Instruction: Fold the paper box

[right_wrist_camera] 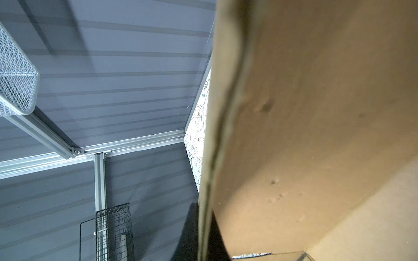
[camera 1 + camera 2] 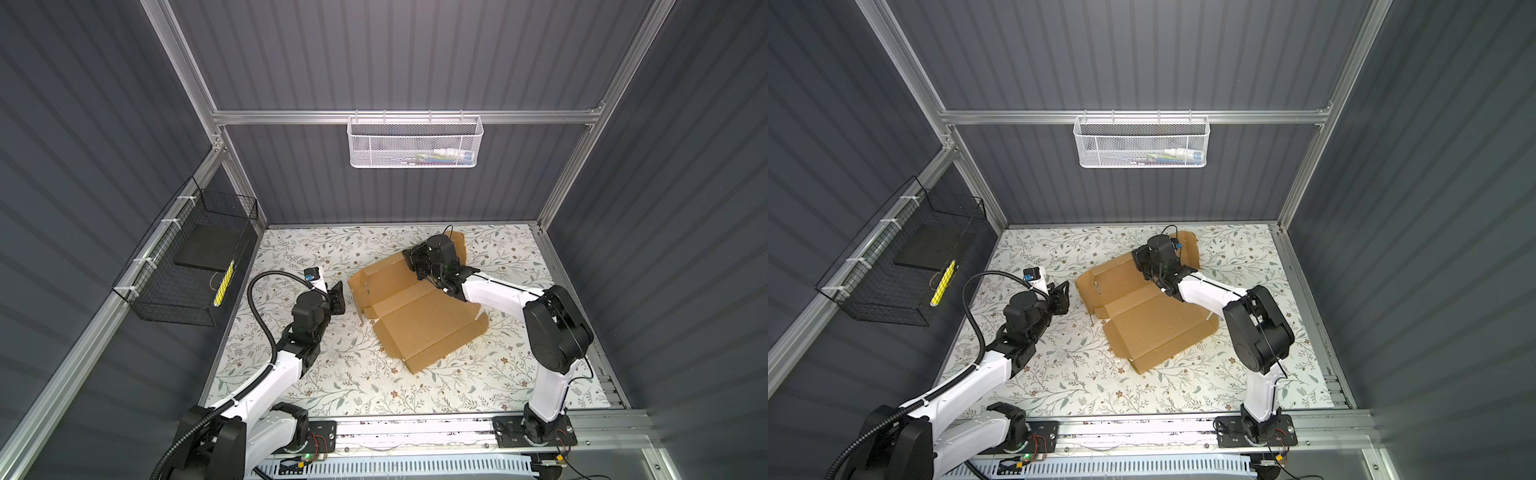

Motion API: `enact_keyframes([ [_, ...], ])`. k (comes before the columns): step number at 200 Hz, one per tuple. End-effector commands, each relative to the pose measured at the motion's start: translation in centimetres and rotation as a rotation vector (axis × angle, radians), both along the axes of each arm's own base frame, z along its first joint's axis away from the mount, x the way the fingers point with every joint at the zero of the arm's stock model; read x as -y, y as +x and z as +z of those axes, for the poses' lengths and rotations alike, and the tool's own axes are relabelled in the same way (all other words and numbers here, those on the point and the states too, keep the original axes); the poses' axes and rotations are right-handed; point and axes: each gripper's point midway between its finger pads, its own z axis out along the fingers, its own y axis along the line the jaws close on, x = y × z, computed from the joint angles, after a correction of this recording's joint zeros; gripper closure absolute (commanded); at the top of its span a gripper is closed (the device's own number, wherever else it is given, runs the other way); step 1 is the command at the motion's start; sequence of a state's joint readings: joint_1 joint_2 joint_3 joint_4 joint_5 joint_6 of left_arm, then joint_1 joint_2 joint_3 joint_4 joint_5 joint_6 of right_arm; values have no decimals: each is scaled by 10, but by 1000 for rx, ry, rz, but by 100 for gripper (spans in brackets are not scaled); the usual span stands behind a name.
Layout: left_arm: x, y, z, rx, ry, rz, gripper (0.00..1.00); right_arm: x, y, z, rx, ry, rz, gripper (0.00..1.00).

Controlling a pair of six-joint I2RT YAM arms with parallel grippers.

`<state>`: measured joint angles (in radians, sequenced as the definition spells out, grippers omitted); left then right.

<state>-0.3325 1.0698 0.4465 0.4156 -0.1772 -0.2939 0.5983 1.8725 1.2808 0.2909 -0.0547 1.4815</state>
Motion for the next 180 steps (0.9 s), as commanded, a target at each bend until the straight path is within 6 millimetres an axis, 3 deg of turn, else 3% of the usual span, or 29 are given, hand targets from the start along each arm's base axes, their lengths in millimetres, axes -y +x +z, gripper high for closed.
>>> enact_keyframes([
  [1, 10, 1, 5, -34, -38, -50, 52, -5, -5, 22, 64, -10, 48, 98],
  [56, 12, 2, -5, -92, -30, -79, 51, -19, -11, 25, 81, -6, 136, 98],
  [131, 7, 9, -23, -146, -54, -82, 52, -18, -22, 23, 90, -56, 191, 98],
  [180, 11, 0, -31, -189, -69, -111, 52, -25, -21, 20, 93, -9, 207, 98],
])
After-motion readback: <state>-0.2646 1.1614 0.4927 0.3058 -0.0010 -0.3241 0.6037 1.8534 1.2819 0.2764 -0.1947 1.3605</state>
